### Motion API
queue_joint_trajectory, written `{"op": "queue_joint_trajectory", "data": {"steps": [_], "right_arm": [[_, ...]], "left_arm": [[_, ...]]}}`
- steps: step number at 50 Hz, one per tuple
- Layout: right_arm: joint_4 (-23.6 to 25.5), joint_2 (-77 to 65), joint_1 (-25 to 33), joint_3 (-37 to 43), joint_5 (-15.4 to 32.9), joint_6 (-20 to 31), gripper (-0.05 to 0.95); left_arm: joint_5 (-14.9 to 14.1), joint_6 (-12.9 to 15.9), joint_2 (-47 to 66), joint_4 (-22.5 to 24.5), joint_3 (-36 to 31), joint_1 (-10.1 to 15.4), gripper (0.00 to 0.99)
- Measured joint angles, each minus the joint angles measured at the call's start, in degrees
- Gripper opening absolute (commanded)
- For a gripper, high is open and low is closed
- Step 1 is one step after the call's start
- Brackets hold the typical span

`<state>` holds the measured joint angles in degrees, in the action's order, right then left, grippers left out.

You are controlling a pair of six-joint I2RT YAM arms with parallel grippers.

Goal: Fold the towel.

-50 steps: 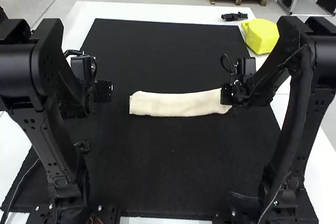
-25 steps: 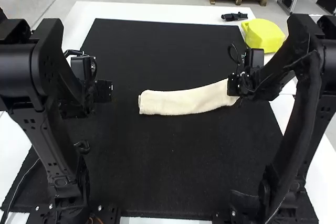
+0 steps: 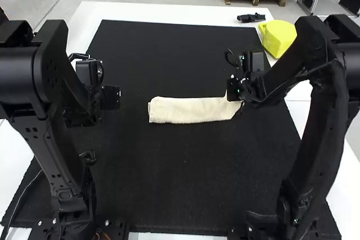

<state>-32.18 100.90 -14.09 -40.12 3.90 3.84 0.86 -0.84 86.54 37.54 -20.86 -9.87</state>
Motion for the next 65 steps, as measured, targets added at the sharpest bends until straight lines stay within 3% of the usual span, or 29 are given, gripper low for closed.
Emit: {"op": "queue_joint_trajectory", "data": {"steps": [44, 65], "right_arm": [[-4.02, 0.04, -19.15, -4.61, 3.13, -2.69, -0.02], [-4.85, 2.58, -20.11, -4.96, 5.2, -2.64, -0.02]], "left_arm": [[0.0, 0.0, 0.15, 1.36, 0.0, 0.02, 0.957], [0.0, -0.02, 2.71, 1.7, 0.0, 0.02, 0.957]]}}
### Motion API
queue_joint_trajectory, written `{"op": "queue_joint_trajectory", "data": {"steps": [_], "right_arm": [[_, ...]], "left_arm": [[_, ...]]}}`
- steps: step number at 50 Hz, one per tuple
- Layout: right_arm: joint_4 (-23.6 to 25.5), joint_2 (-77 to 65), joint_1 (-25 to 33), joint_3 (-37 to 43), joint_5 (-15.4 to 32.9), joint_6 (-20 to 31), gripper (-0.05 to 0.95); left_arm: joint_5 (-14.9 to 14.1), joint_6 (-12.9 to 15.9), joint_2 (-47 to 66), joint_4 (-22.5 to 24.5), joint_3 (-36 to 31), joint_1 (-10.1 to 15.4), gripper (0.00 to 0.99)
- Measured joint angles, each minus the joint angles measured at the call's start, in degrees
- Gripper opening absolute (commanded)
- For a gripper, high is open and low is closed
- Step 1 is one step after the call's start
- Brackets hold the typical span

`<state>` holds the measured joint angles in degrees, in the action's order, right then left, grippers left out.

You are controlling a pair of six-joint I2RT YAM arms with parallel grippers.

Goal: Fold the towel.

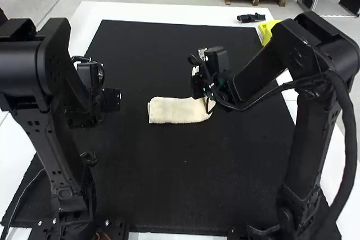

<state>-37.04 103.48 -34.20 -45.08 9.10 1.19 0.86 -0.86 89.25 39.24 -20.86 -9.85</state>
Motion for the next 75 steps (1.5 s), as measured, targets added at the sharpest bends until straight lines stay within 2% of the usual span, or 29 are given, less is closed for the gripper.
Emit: {"op": "queue_joint_trajectory", "data": {"steps": [14, 20, 37, 51, 56, 61, 75], "right_arm": [[-0.42, 0.0, 5.73, 0.0, 1.99, 2.16, -0.02], [-0.55, -0.85, 6.27, 0.72, 2.51, 2.8, -0.02], [-0.63, -4.66, -2.54, 1.86, 2.95, 3.04, -0.01], [-0.66, -8.87, -5.73, 4.07, 2.4, 3.13, -0.02], [-1.62, -9.18, -7.41, 4.22, 1.29, 3.43, -0.02], [-4.98, -9.46, -9.09, 5.66, 0.52, 4.37, -0.02], [-5.55, -10.82, -13.38, 6.43, -1.9, 5.77, -0.02]], "left_arm": [[0.0, 0.0, 0.0, 1.66, 0.0, -0.02, 0.957], [0.0, 0.0, 0.11, 1.88, 0.0, -0.74, 0.957], [0.0, 0.0, 2.69, 3.26, 0.0, -1.14, 0.957], [0.0, 0.0, 2.73, 3.61, 0.0, -1.14, 0.957], [0.02, 0.02, 2.73, 3.67, 0.0, -1.14, 0.957], [0.0, 0.0, 2.73, 3.74, 0.0, -1.14, 0.957], [0.02, 0.0, 3.85, 4.28, 0.0, -1.14, 0.957]]}}
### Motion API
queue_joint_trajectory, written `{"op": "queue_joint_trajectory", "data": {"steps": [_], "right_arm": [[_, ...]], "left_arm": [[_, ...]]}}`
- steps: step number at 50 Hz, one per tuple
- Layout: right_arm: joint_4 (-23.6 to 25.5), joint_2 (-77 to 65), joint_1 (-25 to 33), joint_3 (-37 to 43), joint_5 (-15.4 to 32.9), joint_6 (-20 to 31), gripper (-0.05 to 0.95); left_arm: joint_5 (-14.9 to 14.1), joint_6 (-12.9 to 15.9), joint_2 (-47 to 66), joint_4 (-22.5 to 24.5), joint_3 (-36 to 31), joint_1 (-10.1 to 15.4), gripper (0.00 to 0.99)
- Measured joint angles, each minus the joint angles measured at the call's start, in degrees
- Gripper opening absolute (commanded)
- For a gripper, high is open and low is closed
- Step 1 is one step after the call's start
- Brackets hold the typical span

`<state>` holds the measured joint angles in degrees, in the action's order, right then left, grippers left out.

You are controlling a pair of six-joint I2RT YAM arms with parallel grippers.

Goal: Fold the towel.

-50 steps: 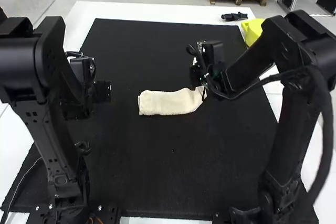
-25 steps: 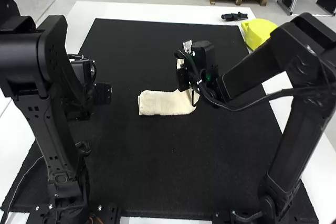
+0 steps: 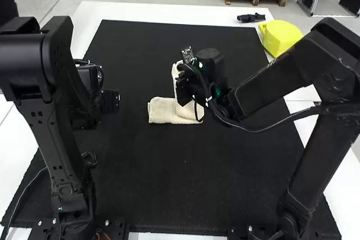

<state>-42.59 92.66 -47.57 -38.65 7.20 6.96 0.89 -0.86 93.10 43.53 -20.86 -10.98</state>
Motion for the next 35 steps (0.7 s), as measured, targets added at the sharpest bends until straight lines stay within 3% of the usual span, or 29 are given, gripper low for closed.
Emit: {"op": "queue_joint_trajectory", "data": {"steps": [35], "right_arm": [[-3.58, 6.03, -2.21, -0.11, -5.88, 0.81, -0.02]], "left_arm": [[-0.07, 0.02, 1.86, 2.64, 1.03, 0.0, 0.957]]}}
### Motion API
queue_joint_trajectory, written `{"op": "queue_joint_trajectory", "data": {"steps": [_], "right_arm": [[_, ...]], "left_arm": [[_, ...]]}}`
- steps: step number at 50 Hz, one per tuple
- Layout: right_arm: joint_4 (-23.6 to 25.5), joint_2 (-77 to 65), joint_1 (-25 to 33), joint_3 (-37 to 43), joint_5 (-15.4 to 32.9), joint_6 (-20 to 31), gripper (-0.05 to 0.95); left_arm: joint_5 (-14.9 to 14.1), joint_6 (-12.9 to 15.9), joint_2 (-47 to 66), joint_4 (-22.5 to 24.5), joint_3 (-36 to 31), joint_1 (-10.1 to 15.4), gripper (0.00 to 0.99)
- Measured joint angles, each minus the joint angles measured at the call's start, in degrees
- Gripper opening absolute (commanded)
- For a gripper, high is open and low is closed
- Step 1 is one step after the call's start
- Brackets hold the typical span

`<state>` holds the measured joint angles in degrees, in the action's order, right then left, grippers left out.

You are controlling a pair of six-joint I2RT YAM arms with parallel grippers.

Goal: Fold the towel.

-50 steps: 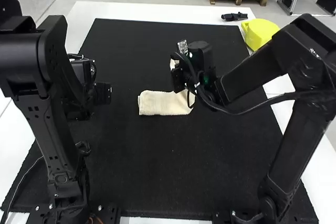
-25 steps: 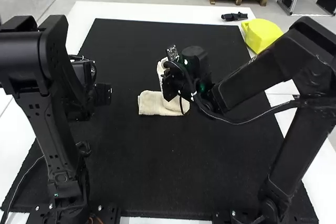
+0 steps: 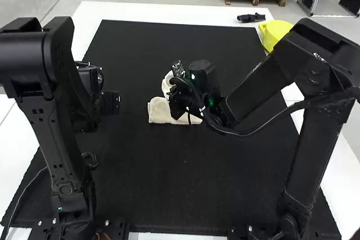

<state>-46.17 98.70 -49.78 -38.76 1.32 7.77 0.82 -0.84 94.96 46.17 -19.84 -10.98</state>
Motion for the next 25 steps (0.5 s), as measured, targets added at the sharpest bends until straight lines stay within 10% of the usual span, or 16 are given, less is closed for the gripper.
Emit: {"op": "queue_joint_trajectory", "data": {"steps": [25], "right_arm": [[-1.86, 6.49, 0.42, -4.31, -5.01, 0.02, -0.02]], "left_arm": [[0.04, -0.09, 0.28, 4.33, 0.68, 2.38, 0.956]]}}
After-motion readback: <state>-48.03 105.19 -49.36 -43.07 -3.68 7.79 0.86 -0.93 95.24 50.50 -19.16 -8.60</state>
